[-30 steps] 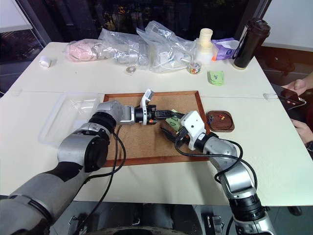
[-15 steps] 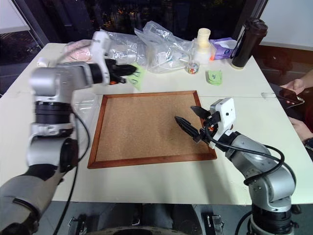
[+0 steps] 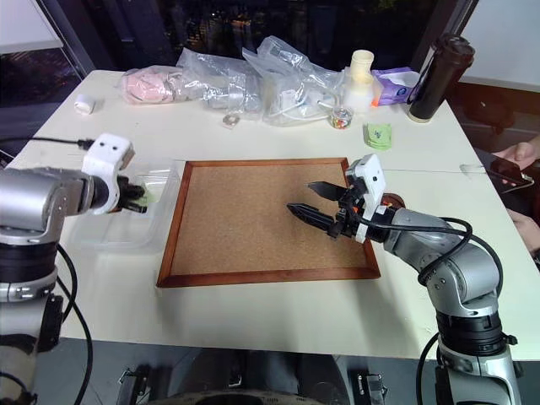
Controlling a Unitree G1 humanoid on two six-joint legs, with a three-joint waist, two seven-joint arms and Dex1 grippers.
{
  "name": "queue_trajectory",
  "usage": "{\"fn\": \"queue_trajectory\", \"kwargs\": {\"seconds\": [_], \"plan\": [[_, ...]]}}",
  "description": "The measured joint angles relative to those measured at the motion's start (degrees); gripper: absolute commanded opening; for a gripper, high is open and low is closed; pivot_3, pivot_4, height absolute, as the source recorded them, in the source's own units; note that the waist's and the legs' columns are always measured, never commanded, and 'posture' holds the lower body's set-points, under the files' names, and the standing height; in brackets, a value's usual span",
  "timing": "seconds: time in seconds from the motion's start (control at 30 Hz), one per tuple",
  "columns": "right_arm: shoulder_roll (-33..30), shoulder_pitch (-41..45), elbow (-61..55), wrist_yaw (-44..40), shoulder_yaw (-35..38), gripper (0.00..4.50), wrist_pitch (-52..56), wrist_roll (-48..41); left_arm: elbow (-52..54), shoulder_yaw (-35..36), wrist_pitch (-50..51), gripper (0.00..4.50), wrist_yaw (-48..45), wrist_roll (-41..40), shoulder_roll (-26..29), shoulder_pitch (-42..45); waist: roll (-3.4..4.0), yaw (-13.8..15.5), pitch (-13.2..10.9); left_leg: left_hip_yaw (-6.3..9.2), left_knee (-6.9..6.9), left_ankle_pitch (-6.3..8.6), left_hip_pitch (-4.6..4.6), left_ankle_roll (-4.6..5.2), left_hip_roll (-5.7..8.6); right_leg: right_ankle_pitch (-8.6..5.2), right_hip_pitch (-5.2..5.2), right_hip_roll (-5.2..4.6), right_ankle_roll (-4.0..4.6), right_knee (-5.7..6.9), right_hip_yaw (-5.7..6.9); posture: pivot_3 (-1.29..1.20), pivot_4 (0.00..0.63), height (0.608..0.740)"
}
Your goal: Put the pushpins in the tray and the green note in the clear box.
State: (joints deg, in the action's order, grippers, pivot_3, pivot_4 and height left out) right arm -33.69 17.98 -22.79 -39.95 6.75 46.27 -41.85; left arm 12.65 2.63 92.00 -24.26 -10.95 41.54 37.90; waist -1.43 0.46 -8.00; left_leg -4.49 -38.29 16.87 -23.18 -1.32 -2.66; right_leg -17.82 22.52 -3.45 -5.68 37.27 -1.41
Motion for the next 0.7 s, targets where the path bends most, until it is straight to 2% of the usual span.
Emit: {"fn": "queue_trajectory", "kwargs": {"seconds": [0.07,0.13,0.23,0.43,0.5,0.57,0.7], "plan": [[0.0,0.2,0.4,-0.1,-0.4,3.83,-0.4,0.1,0.2,1.4,0.0,1.46,1.6,0.2,-1.0,-1.1,-0.01,0.1,0.0,0.0,-0.01,0.03,0.0,0.05,0.0,0.0,-0.01,0.0,0.0,0.0,0.0,0.0,0.15,0.74],[0.1,0.2,0.5,-0.1,-1.1,3.83,-0.5,0.2,1.3,3.3,-0.3,2.43,2.4,0.2,-3.1,-1.2,-0.02,0.2,0.0,0.01,-0.02,0.06,-0.01,0.1,0.0,0.0,-0.02,-0.01,0.0,0.0,0.02,0.0,0.15,0.74],[0.1,0.3,0.5,-0.1,-1.4,3.83,-0.5,0.3,3.5,3.6,-2.6,3.97,2.2,-0.7,-3.2,-1.0,-0.03,0.1,0.0,0.0,-0.02,-0.01,0.0,-0.03,0.01,0.0,-0.02,-0.02,0.0,0.0,0.01,0.0,0.15,0.74],[-0.2,-0.7,0.5,0.2,-0.6,3.83,-0.3,-0.1,4.1,8.7,-6.5,3.97,1.6,-2.6,-4.3,0.1,-0.03,0.0,0.0,0.0,-0.01,-0.02,0.0,-0.03,0.0,0.0,0.0,0.0,0.0,0.0,0.02,0.0,0.15,0.74],[-0.7,-1.2,0.4,0.7,1.3,3.83,0.7,-1.2,4.5,9.5,-10.9,3.97,-0.3,-3.5,-2.2,-0.3,-0.03,-0.1,0.0,-0.01,0.0,-0.02,-0.01,-0.04,-0.02,0.0,0.0,-0.01,0.0,0.0,0.02,0.0,0.15,0.74],[-2.3,-2.6,-0.1,1.4,5.0,3.83,2.6,-3.6,5.8,10.5,-16.0,3.97,-5.5,-6.2,1.2,-1.6,-0.03,-0.1,0.0,-0.02,0.03,-0.04,0.0,-0.09,-0.05,0.0,0.0,-0.05,0.01,-0.01,0.02,0.0,0.15,0.74],[-6.9,-6.2,-2.1,2.0,13.6,3.83,8.0,-10.8,9.8,16.3,-19.6,3.97,-18.8,-18.1,4.4,-4.1,-0.03,0.2,0.0,-0.04,0.03,-0.01,0.0,-0.03,-0.02,0.0,-0.07,-0.12,0.01,-0.09,0.05,0.0,0.15,0.74]]}}
